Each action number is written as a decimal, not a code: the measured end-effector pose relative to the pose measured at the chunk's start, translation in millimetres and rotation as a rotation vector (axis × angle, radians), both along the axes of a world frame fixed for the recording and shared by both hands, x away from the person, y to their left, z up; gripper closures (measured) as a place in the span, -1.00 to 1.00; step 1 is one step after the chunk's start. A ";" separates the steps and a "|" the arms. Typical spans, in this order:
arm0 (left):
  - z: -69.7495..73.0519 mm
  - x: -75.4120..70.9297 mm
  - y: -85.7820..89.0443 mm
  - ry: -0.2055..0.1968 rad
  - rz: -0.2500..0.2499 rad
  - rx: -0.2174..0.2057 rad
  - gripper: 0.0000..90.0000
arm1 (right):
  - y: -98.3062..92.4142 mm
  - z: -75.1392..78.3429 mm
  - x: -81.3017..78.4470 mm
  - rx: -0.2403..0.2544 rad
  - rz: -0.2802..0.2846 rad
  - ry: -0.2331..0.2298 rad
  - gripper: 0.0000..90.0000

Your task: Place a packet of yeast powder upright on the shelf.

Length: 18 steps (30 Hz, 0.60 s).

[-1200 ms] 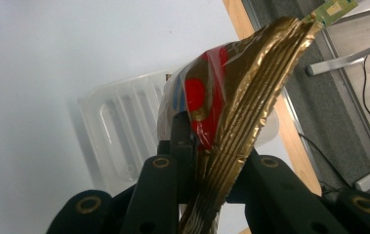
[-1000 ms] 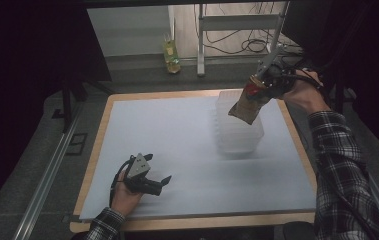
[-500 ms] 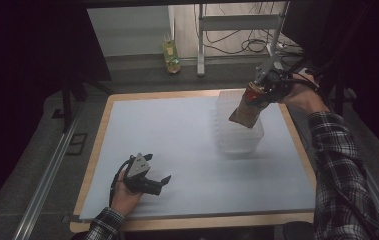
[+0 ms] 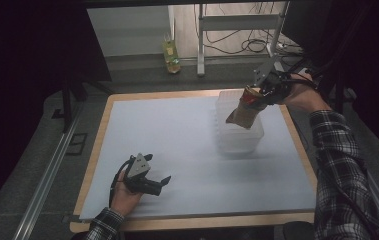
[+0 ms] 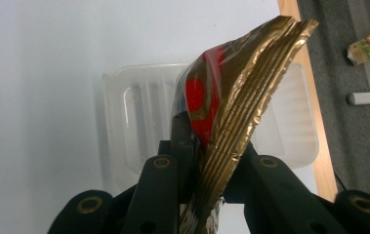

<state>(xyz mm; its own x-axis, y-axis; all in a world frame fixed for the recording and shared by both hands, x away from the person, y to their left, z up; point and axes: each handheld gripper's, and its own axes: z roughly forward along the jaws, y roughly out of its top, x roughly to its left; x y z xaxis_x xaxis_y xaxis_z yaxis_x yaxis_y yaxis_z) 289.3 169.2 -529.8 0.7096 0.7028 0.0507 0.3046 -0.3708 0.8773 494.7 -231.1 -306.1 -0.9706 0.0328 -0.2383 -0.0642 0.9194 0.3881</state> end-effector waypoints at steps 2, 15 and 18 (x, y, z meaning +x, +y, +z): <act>0.0 0.0 -0.4 0.000 -0.001 0.001 -1.00 | 0.3 -1.7 -0.5 -0.003 0.015 0.005 0.77; 0.1 -0.6 1.1 0.002 0.000 0.002 -0.99 | 14.9 -29.1 15.2 -0.101 -0.029 0.026 0.76; -0.1 -0.3 1.0 0.001 0.002 -0.001 -0.99 | 15.7 -34.8 18.2 -0.104 -0.041 0.034 0.75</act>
